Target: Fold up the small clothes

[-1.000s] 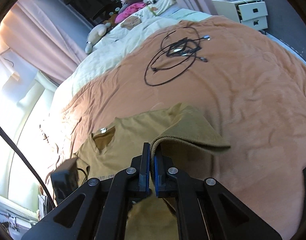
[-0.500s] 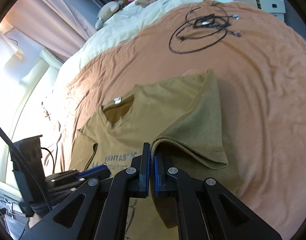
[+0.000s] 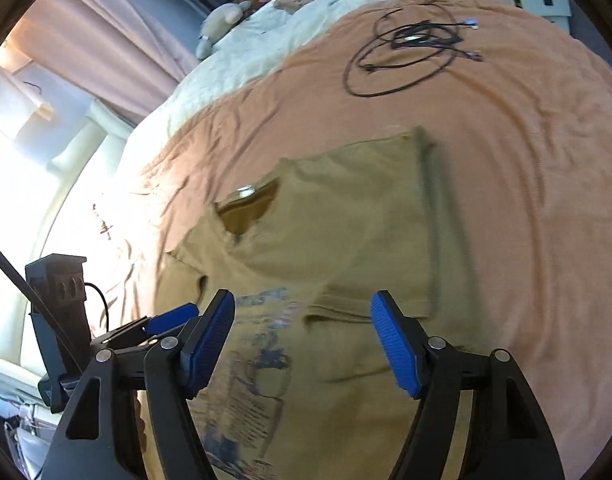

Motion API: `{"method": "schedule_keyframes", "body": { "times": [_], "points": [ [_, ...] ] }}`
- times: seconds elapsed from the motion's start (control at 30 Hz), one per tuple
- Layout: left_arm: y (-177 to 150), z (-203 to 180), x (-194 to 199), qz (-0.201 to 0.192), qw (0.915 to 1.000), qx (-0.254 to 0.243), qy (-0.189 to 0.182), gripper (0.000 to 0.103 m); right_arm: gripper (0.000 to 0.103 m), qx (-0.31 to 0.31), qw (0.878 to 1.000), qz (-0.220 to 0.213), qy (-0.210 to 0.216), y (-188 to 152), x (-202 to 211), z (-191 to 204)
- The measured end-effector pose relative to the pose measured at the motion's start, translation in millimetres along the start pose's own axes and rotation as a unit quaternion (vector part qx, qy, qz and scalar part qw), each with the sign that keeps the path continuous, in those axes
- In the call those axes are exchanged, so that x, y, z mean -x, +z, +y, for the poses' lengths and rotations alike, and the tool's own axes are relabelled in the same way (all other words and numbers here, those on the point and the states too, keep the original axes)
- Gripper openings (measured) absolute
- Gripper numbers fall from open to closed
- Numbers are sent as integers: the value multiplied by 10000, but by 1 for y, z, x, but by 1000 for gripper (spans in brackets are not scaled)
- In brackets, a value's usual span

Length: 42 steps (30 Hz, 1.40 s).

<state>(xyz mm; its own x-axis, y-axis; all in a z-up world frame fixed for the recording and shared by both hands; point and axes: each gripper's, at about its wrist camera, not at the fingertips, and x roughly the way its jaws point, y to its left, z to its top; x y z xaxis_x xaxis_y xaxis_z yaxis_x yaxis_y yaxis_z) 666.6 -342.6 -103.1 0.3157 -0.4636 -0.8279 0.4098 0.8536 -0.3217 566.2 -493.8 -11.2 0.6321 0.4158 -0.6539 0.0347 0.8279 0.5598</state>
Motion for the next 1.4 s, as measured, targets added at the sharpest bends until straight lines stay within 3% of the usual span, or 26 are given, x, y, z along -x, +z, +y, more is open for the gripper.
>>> {"method": "schedule_keyframes", "body": {
  "times": [0.3,0.37,0.4,0.47,0.5,0.53,0.6,0.77,1.0,1.07,1.13,1.23,1.4],
  "points": [
    [-1,-26,-60,233,9993,-307,32,64,69,-191,9969,53,-766,-14,-3,-45],
    [-1,-30,-68,220,9990,-384,61,64,60,-205,9960,76,-863,-16,-8,-50],
    [0,-32,-72,208,9989,-421,78,59,55,-228,9959,104,-871,-18,-10,-51],
    [1,-34,-79,233,9987,-450,47,34,42,-307,9953,195,-893,-19,-19,-54],
    [1,-35,-82,290,9986,-446,14,16,41,-317,9951,225,-913,-19,-23,-54],
    [1,-36,-85,341,9984,-440,-31,8,38,-316,9947,253,-948,-20,-25,-52],
    [-1,-38,-81,260,9986,-463,-66,4,33,-296,9931,328,-1082,-24,-30,-53],
    [-6,-33,-73,428,9981,-259,-350,4,27,-192,9903,249,-1353,-23,-31,-49],
    [-10,-28,-66,604,9978,-249,120,6,27,-116,9873,211,-1570,-26,-22,-35],
    [-8,-29,-58,510,9983,-269,107,15,27,-155,9893,168,-1444,-25,-15,-34],
    [-4,-35,-48,306,9989,-348,50,31,31,-182,9910,151,-1320,-24,-10,-33],
    [0,-54,-42,103,9982,-593,-58,45,50,-159,9913,-8,-1308,-22,-1,-33],
    [5,-87,-64,208,9956,-880,-226,46,50,-217,9924,-165,-1197,-29,10,-39]
  ]
}}
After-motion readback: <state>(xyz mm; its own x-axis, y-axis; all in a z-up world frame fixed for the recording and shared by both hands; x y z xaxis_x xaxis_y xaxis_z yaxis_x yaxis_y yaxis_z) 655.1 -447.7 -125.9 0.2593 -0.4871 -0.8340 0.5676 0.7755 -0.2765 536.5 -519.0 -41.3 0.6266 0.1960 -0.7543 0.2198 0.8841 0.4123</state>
